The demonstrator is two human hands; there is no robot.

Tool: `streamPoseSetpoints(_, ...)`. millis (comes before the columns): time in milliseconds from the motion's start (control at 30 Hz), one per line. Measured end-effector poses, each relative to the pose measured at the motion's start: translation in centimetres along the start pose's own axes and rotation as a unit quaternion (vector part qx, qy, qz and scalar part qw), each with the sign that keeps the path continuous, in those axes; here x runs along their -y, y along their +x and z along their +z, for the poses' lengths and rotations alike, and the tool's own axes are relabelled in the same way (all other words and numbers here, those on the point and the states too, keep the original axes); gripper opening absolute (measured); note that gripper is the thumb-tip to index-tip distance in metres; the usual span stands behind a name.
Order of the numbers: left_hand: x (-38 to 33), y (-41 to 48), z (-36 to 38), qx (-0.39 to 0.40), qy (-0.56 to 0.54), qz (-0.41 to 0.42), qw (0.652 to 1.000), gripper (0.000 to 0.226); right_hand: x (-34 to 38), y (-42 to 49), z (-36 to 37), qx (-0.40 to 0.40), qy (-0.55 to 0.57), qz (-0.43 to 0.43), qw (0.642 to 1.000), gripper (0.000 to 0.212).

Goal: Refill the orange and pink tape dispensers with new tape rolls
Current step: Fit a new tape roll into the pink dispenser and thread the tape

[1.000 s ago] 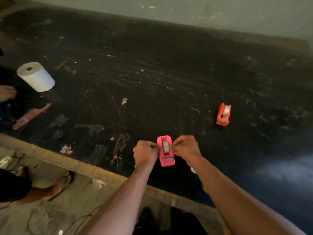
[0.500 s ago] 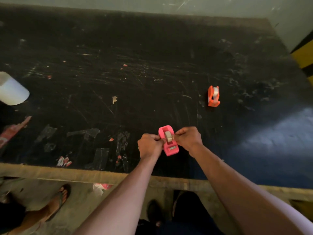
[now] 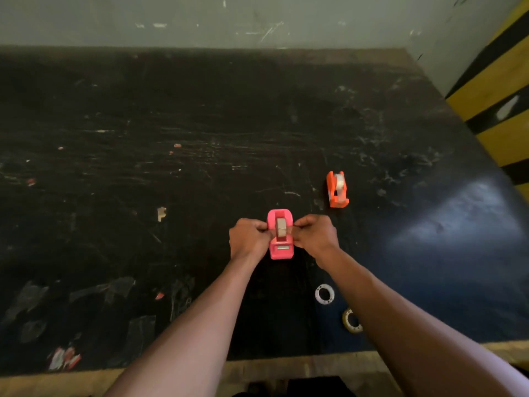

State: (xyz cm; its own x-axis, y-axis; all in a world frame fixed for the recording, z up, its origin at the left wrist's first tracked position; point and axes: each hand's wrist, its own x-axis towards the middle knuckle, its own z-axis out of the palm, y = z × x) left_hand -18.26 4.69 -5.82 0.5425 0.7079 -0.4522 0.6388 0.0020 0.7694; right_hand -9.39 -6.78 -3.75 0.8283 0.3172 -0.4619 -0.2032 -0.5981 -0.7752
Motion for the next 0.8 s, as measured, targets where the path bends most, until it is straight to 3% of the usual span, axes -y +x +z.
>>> streamPoseSetpoints(333,-6.4,7.8,4.5,-0.003,0.002,-0.027,1.0,0.026,2.8,9.3,-2.7,-0.026,-0.021,-0.018,0.999,0.024)
streamPoseSetpoints(533,-6.9,10.3,4.8,-0.026,0.022,-0.044,0.998,0.03,4.0,11.3,-2.1,-0.009,-0.059,-0.032,0.998,0.007)
streamPoseSetpoints(700,-7.0,11.1,4.6,-0.036,0.049,-0.036,0.998,0.028,4.5,12.1,-1.8,-0.008,-0.071,-0.028,0.997,0.016)
streamPoseSetpoints(800,-7.5,11.2,4.4,-0.02,0.063,-0.02,0.998,0.044,4.8,12.0,-1.9,-0.011,-0.081,-0.024,0.996,0.014)
